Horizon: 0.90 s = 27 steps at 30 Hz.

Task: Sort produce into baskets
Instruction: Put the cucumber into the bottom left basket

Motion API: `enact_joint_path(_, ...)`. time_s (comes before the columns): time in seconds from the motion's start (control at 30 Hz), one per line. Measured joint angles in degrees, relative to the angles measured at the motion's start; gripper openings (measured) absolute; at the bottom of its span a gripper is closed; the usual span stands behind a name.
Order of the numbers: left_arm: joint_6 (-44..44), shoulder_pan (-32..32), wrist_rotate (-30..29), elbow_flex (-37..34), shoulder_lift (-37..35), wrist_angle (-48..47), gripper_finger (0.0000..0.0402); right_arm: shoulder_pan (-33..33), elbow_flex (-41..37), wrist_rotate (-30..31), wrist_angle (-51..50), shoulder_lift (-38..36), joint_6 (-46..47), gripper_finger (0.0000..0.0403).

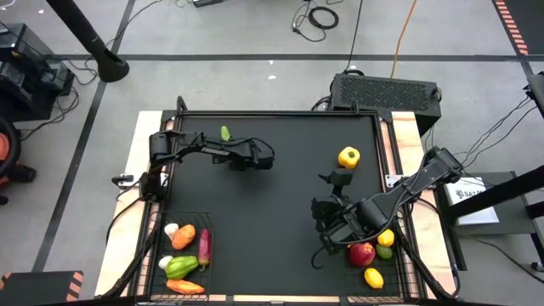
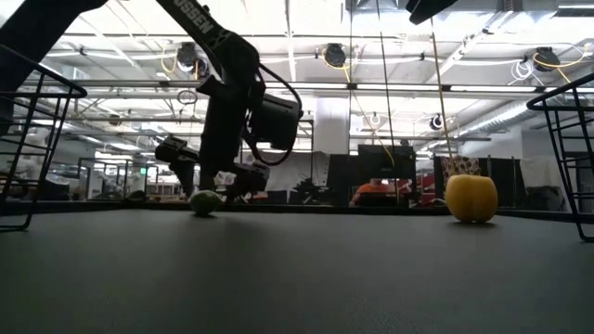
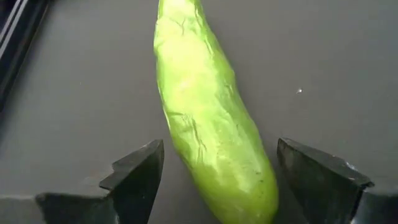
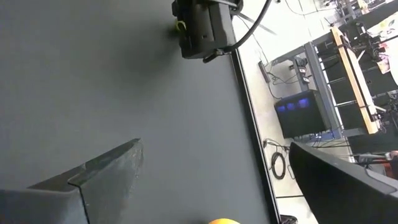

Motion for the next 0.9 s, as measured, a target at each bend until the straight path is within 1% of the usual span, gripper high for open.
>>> enact_joint_path(0.2,-0.03,0.0,-0.12,-3.56,-0.03,2.96,0.0319,0.0,0.0,-0.01,-0.04,0.0,0.0,0.0391)
enact_joint_path(0.27,0.0,-0.05,-1.24,-4.15,-0.03,3.23,0.0319,0.0,0.0,-0.01,-0.07,0.0,-0.02,0.0391)
enact_joint_path(0.4,-0.05,-0.73,-4.55,-4.2,-0.03,3.25,0.0319,0.0,0.0,-0.01,-0.1,0.01,-0.22,0.0391)
enact_joint_path(0.6,0.21,-0.63,-4.77,-4.18,-0.03,4.74,0.0317,0.0,0.0,-0.01,-0.15,0.02,-0.22,0.0391)
enact_joint_path(0.7,0.4,-0.66,-5.48,-4.18,-0.03,4.69,0.0302,-0.02,0.0,-0.01,-0.15,0.02,-0.24,0.0391)
enact_joint_path(0.9,0.51,-0.7,-5.73,-4.18,-0.03,4.72,0.0252,-0.02,0.0,-0.01,-0.15,0.02,-0.22,0.0391)
